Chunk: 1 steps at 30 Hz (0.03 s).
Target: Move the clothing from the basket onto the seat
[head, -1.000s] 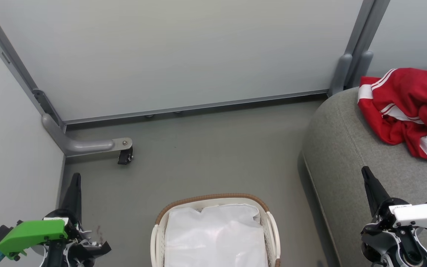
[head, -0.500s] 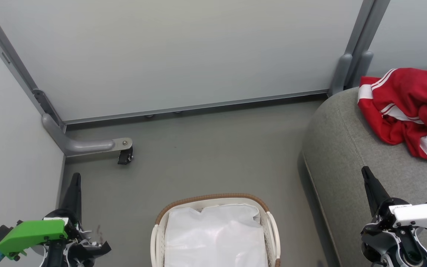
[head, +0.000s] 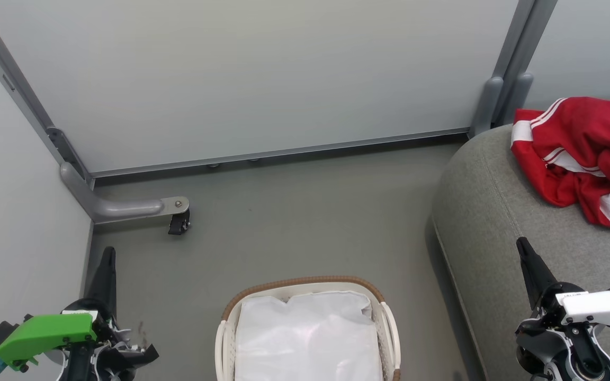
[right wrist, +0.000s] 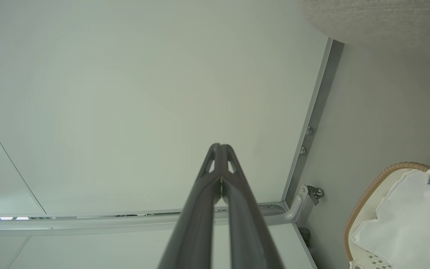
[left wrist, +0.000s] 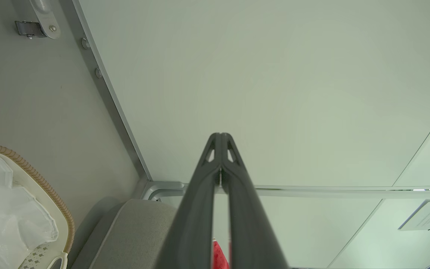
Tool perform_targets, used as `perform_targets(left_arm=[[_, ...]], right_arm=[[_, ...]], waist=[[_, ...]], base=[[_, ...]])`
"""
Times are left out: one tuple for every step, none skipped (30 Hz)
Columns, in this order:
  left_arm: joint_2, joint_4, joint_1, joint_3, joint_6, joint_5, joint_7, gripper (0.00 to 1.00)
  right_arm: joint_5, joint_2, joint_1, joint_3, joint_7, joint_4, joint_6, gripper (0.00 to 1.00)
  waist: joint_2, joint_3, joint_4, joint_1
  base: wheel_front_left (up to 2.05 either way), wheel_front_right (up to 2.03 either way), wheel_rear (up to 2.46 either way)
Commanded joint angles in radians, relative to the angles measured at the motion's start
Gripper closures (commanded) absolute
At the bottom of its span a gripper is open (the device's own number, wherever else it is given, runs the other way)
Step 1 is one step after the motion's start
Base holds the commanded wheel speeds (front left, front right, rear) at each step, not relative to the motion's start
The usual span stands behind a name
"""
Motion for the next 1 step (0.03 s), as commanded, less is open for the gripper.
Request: perform_targets(left_arm=[[0.005,-0.001,-0.01,0.002,-0.005,-0.002,0.005,1.0]], right_arm=[[0.003,-0.006,-0.008,-0.002,0.003,-0.003,0.0,1.0]], waist=[[0.0,0.0,0.0,0.0]], base=[[0.0,0.0,0.0]])
